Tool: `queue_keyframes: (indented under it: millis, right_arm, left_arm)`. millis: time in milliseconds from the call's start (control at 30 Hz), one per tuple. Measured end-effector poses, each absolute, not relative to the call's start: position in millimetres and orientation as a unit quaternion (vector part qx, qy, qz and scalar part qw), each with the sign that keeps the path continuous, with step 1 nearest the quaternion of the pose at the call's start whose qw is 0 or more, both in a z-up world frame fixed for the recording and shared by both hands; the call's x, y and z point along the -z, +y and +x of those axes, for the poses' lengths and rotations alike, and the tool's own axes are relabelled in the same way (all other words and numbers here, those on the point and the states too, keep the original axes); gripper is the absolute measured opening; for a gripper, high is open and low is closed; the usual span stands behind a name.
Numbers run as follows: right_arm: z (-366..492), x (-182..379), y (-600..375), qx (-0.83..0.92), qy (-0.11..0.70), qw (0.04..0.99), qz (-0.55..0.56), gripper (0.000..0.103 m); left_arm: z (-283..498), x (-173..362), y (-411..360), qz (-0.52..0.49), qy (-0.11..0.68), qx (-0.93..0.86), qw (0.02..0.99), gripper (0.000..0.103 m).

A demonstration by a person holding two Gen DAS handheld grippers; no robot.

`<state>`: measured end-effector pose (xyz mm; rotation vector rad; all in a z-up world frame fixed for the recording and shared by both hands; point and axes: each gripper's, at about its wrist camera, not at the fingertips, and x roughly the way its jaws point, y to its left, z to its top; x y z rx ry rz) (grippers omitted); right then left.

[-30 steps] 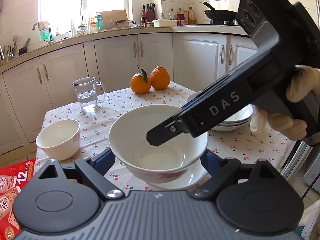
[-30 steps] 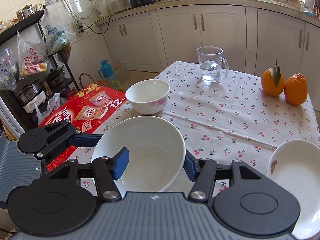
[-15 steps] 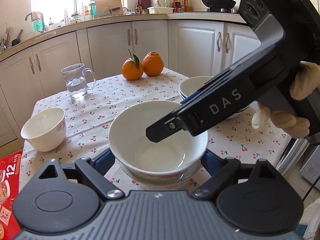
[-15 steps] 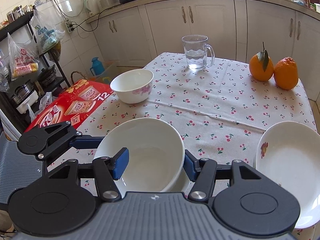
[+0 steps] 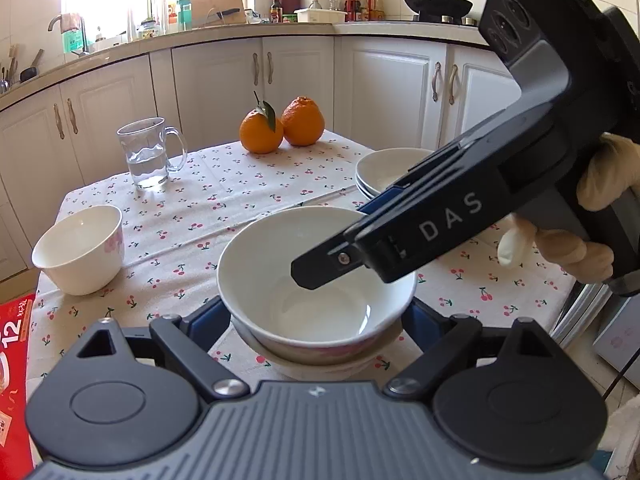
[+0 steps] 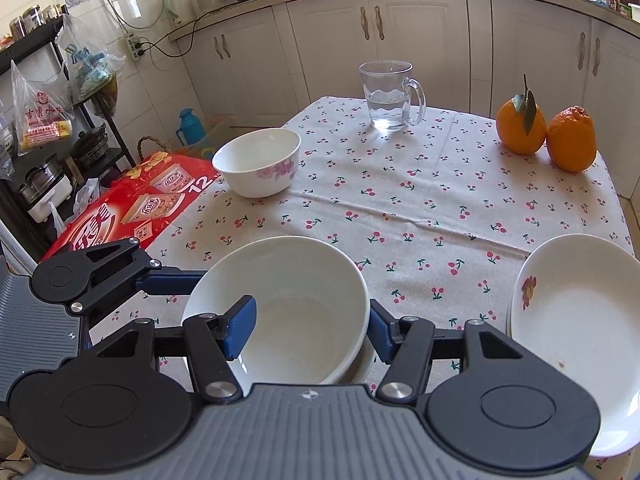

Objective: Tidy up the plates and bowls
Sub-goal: 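Lift the bowl with the right gripper toward the placed bowl, then lower the held bowl into the placed bowl and open the right gripper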

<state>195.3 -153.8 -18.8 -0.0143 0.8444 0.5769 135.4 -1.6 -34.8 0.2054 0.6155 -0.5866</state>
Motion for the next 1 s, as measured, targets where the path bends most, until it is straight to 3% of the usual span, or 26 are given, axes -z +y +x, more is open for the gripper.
queue_keyframes:
  millis: [167,233,300,500,1000]
  right_arm:
    - [195,20,-154,-0.278,0.403,0.872,-0.004,0.068]
    - [195,20,-155,-0.281,0.401,0.872,-0.002,0.077]
    - [192,18,-155,-0.276,0.393,0.877,-0.007,0.094]
    - [187,10,-156,-0.277,0.375,0.885,-0.009,0.103]
    - [188,-12,-130,-0.274,0.344,0.894,-0.083,0.103]
  left_arm:
    - [136,37,1,0.089,0.299,0.289,0.905,0.094]
    - [134,37,0,0.096,0.295,0.288,0.906,0.094]
    - [133,36,0,0.099,0.292,0.287,0.907,0.095]
    - [124,32,5,0.102,0.286,0.292,0.907,0.097]
    - [130,18,68,0.089,0.257,0.212,0.939,0.098]
